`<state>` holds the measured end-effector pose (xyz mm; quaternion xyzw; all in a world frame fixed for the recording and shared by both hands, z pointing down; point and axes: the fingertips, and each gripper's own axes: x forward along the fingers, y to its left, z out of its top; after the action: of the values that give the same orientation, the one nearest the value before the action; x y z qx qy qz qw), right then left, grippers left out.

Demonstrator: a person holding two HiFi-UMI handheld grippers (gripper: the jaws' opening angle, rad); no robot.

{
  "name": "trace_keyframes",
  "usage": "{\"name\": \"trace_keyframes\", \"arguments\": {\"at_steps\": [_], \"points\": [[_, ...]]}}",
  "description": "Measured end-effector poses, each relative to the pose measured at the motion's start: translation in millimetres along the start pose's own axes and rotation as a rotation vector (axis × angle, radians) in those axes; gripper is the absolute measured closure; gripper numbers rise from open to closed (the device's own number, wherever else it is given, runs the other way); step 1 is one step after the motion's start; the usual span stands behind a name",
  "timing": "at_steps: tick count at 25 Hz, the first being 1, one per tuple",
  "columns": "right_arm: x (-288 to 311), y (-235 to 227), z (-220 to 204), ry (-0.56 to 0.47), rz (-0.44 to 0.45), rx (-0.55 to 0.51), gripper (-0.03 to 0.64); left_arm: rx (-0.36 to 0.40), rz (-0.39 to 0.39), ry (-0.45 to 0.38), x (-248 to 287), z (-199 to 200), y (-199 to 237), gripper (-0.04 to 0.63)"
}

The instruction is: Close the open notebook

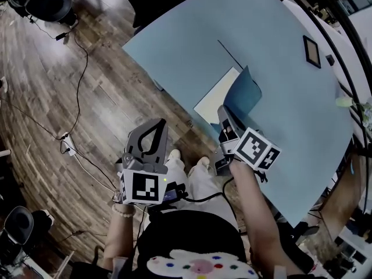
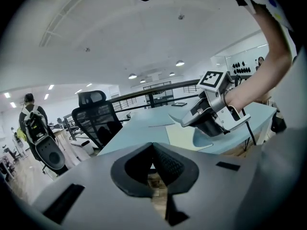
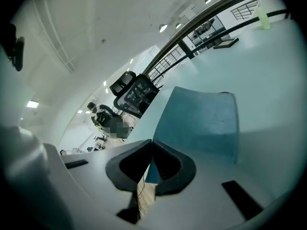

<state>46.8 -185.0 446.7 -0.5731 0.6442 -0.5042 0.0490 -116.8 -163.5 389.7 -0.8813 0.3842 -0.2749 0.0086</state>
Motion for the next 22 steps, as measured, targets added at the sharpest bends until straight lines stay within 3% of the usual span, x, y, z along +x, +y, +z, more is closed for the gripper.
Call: {"name": "trace_keyframes", "arguments": {"at_steps": [22], "points": [[64.8,-20.2,-26.6,0.131,-0.124,-0.054,0.569,-0.057,0.068,0.013,-9.8,-20.7,16.9,0.578]]}}
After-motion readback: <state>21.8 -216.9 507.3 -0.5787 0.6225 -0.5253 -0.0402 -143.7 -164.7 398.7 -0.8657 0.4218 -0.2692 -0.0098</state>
